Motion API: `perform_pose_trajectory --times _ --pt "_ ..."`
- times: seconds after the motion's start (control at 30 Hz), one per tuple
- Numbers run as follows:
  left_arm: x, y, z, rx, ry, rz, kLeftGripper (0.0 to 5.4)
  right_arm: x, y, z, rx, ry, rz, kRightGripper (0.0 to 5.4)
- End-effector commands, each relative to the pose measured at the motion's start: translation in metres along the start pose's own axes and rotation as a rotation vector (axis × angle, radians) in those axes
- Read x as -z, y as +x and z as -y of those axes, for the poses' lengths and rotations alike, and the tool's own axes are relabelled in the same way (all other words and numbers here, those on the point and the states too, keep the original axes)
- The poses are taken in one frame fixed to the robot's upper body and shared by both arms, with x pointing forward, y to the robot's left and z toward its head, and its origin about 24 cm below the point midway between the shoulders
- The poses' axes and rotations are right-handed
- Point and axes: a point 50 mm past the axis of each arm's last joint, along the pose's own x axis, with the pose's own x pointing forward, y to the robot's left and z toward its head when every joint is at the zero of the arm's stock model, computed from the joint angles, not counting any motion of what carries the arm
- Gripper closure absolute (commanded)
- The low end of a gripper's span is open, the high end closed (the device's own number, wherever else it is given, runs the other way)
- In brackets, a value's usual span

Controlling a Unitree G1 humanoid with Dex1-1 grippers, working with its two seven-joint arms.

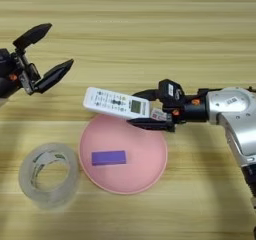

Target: Move the objects on the table

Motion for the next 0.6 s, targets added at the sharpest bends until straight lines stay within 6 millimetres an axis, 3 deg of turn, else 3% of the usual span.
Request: perform_pose_trajectory --times 0.03,0.37,0.6 --pt "0.0 0.001 0.014 0.137 -0.044 -0.043 0.0 -0.011 -0.001 0.001 -0.034 -0.039 0.004 2.49" --pt "0.006 -0.003 0.042 0.356 -0.135 -0.13 0.0 -0.022 -0.002 -0.002 -0.052 -0.074 0.024 2.49" --pt "0.014 -0.005 0.051 0.412 -0.145 -0.175 0.0 -0.029 -0.003 -0.005 -0.065 -0.093 0.033 2.49"
